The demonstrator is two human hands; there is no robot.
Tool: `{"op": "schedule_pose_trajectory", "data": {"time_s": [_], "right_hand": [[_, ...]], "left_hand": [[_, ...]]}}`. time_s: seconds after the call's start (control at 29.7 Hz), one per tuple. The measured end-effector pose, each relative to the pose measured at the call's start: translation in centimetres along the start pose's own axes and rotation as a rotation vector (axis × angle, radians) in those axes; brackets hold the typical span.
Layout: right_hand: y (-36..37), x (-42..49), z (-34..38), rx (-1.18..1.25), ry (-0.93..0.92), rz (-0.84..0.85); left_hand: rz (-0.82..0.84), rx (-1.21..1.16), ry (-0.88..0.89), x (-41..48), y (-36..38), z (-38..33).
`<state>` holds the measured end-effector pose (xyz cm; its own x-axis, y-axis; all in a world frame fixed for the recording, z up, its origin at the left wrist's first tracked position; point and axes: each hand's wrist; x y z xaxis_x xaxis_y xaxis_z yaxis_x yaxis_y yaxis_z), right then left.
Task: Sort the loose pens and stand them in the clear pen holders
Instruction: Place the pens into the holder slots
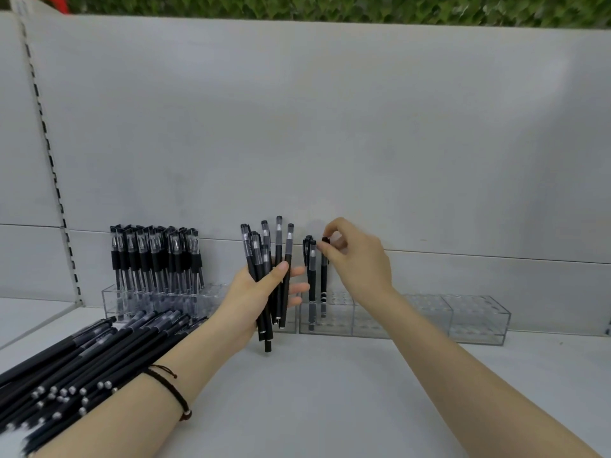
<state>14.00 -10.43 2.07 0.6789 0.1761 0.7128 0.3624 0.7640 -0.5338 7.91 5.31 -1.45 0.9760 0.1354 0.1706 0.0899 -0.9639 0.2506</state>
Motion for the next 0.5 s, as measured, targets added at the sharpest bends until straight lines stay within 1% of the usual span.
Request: {"op": "schedule_pose_trajectory", "data": {"time_s": [0.07, 0.1, 0.17, 0.2, 0.3, 0.5], "right_hand": [[-0.1, 0.2, 0.2, -0.063, -0.02, -0.059], [-0.2, 0.3, 0.3, -0.056, -0.033, -0.1], [-0.4, 0.6, 0.8, 0.06, -0.056, -0.152], [-0.5, 0.7, 1.1, 0.118, -0.06, -0.139], [-0.5, 0.8, 2.0, 0.236, -0.028, -0.035], [-1.7, 0.9, 2.9, 0.607, 0.19, 0.228]], "left_hand": [[-0.007, 0.014, -0.014, 0.0, -0.1, 0.0], [-0.006, 0.016, -0.017, 0.0, -0.1, 0.0], [0.014, -0.004, -0.002, 0.0, -0.1, 0.1], [0.025, -0.01, 0.009, 0.0, -0.1, 0.1], [0.063, 0.008, 0.027, -0.1, 0.1, 0.3], [0.065, -0.012, 0.025, -0.3, 0.4, 0.1]]}}
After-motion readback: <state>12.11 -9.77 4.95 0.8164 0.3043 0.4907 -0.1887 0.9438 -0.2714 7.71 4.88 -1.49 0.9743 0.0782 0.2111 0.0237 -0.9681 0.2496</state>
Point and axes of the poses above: each hand's wrist, its own x-axis towards the middle knuckle, its own y-axis out of the palm, z = x × y, and after that the axes turned 3 degrees about -y, right-handed
